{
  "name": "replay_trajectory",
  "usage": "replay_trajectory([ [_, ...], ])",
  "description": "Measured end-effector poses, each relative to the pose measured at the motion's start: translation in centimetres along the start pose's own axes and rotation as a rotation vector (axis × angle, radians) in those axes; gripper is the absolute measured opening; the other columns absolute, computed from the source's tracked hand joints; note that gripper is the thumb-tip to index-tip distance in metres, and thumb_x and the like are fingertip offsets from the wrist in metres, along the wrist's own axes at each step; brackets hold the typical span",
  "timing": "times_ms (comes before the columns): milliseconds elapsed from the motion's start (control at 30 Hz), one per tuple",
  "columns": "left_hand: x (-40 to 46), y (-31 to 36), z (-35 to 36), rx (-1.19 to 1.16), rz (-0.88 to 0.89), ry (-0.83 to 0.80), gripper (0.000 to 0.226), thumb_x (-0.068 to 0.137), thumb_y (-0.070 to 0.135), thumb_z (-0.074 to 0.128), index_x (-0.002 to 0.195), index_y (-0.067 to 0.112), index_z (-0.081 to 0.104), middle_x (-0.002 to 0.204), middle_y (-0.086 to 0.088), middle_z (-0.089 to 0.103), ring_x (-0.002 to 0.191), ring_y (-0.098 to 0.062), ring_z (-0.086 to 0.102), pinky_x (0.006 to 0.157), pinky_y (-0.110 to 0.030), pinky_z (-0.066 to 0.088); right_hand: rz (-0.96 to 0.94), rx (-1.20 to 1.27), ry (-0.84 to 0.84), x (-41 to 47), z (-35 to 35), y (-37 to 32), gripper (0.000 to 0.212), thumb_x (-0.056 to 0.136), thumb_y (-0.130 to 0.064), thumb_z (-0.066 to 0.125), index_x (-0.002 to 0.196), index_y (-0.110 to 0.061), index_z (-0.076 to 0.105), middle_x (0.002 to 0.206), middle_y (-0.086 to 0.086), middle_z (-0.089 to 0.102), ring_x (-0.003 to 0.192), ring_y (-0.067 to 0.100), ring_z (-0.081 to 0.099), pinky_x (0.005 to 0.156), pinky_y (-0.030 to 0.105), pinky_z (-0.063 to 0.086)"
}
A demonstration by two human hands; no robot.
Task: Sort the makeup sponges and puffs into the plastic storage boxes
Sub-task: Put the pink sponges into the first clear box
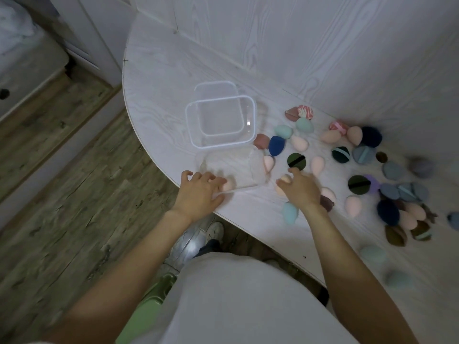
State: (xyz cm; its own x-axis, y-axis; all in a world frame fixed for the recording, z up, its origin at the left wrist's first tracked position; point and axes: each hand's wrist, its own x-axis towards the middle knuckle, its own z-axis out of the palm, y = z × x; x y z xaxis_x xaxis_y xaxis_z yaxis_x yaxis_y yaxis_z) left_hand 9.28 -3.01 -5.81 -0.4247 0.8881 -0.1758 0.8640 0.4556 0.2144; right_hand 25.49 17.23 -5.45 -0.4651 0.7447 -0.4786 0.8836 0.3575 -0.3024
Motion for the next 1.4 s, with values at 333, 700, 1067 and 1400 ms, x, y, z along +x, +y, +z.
replay_trajectory([
  [333, -0.1, 0.3, 0.4, -0.027, 0.040, 0.088, 0.026, 0.078, 0.027, 0.067, 0.102, 0.018, 0.067, 0.097, -0.001, 0.068, 0.085, -0.024, 0.065, 0.102, -0.044, 0.017, -0.493, 0.174, 0.128, -3.2, 0.3, -6.3, 0.028, 0.081, -0.023, 0.070, 0.103, -0.016, 0.055, 0.098, -0.001, 0.064, 0.087, 0.015, 0.058, 0.077, 0.029, 0.047],
  [700, 0.3, 1.1, -0.1, -0.234, 0.030, -0.053, 0.037, 0.089, 0.019, 0.057, 0.123, 0.005, 0.053, 0.124, -0.010, 0.052, 0.112, -0.027, 0.050, 0.088, -0.037, 0.047, -0.570, -0.479, 0.188, -1.0, 2.3, -8.3, 0.038, 0.091, -0.049, 0.047, 0.092, -0.015, 0.063, 0.081, 0.006, 0.065, 0.095, 0.023, 0.046, 0.087, 0.035, 0.033],
  [1067, 1.5, 1.7, 0.2, -0.091, 0.054, -0.109, 0.049, 0.093, 0.036, 0.046, 0.140, 0.030, 0.033, 0.135, 0.005, 0.046, 0.115, -0.022, 0.044, 0.086, -0.035, 0.037, -0.519, 0.148, 0.452, 0.2, 0.1, -4.2, 0.015, 0.088, -0.014, 0.059, 0.099, -0.011, 0.069, 0.091, 0.006, 0.070, 0.090, 0.027, 0.054, 0.081, 0.034, 0.040],
  [1400, 2.0, 1.2, -0.4, -0.102, 0.023, -0.089, 0.041, 0.095, 0.029, 0.048, 0.135, 0.029, 0.040, 0.137, 0.008, 0.044, 0.118, -0.021, 0.042, 0.084, -0.032, 0.033, -0.521, -0.171, 0.289, 3.6, 0.1, -1.5, 0.045, 0.083, -0.014, 0.066, 0.126, -0.011, 0.053, 0.110, 0.011, 0.060, 0.096, 0.025, 0.052, 0.080, 0.029, 0.038],
])
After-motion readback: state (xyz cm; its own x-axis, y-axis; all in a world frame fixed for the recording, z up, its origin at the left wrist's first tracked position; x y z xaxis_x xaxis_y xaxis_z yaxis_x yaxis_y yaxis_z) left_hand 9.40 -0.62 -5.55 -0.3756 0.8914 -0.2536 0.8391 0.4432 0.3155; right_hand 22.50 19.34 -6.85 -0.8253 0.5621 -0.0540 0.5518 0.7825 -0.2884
